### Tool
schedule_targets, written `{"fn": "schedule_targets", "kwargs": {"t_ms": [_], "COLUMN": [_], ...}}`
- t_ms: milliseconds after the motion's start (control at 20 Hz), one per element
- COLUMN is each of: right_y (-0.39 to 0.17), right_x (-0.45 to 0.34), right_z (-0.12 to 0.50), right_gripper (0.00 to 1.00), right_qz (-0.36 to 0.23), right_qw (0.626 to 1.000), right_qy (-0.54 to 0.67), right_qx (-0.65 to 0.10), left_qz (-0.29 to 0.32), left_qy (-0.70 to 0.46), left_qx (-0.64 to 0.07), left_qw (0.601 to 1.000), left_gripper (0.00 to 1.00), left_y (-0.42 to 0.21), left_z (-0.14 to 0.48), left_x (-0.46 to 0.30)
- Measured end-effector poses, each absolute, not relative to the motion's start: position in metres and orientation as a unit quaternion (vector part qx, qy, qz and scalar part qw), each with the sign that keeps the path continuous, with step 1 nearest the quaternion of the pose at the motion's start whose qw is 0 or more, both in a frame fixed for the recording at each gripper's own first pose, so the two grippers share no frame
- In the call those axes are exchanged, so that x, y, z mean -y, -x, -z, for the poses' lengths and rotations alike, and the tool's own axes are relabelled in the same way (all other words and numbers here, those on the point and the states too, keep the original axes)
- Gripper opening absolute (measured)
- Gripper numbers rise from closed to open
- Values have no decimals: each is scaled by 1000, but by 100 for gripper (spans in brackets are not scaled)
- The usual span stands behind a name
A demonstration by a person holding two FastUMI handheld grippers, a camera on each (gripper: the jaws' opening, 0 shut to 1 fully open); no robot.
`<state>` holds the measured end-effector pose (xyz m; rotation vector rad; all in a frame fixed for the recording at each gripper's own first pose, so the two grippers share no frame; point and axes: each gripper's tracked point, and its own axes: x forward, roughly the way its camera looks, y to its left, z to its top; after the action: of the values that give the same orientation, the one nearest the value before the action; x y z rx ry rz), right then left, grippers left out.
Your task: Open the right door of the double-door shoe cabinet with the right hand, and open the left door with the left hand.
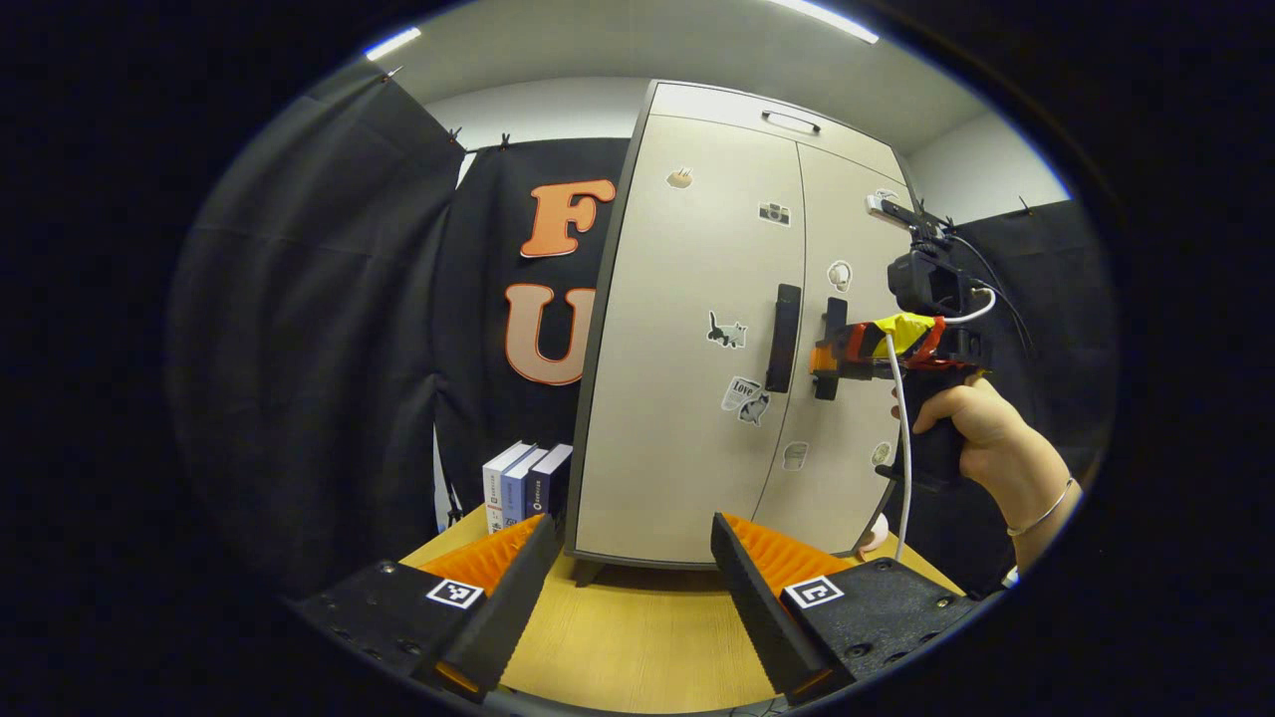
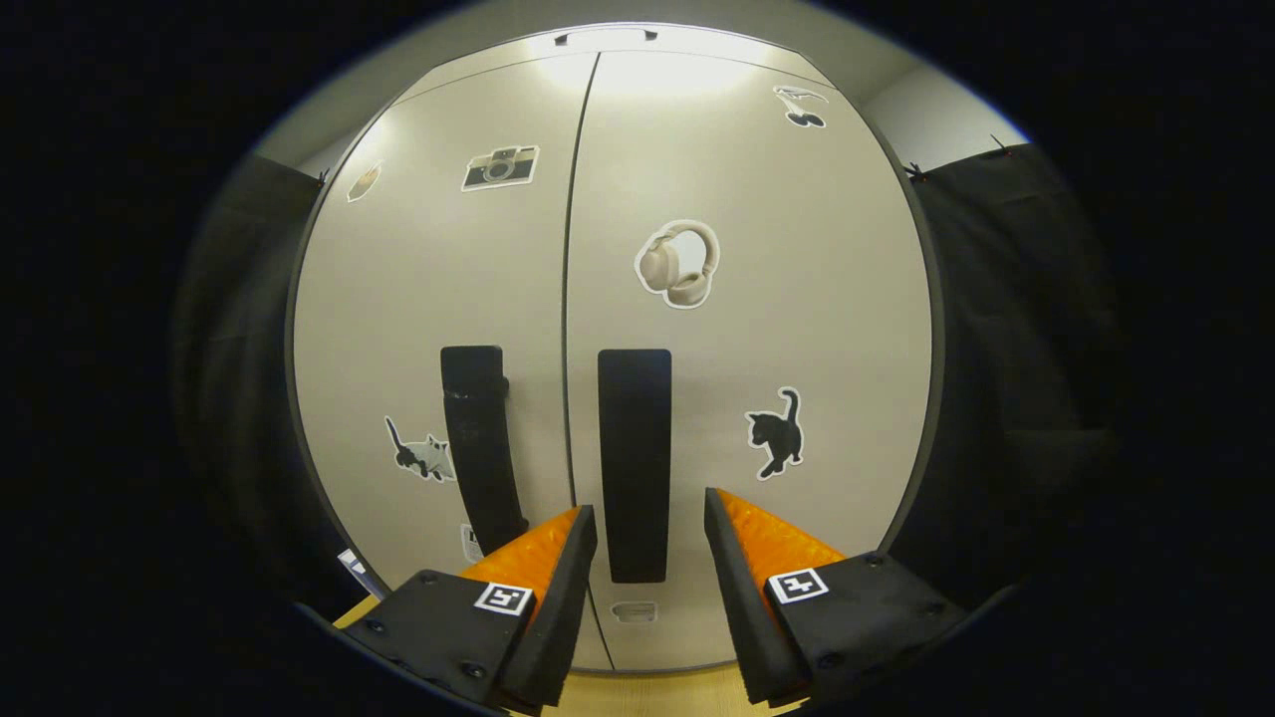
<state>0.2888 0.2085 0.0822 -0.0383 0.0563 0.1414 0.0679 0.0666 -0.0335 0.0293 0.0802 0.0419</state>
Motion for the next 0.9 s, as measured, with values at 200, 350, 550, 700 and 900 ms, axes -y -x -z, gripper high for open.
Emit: {"fn": "schedule_targets", "kwargs": {"t_ms": [200,350,550,700,900], "right_y": [-295,-296,-295,-288,-276], "right_x": [-211,-213,-213,-211,-208], "right_z": [-82,-80,-76,-75,-76], "right_gripper": [48,44,34,29,20], "right_qz": [-70,-76,-78,-82,-94], "right_qw": [997,996,996,995,994], "right_qy": [15,7,11,15,14], "right_qx": [-31,-46,-47,-51,-53], "left_qz": [-27,-32,-38,-39,-38], "left_qy": [-18,-18,-21,-26,-29], "left_qx": [-35,-33,-34,-33,-33], "left_qw": [999,999,999,998,998], "left_gripper": [95,95,95,95,92], "left_y": [-67,-62,-57,-50,-41], "left_z": [31,29,29,28,28], "left_x": [-69,-71,-72,-71,-67]}}
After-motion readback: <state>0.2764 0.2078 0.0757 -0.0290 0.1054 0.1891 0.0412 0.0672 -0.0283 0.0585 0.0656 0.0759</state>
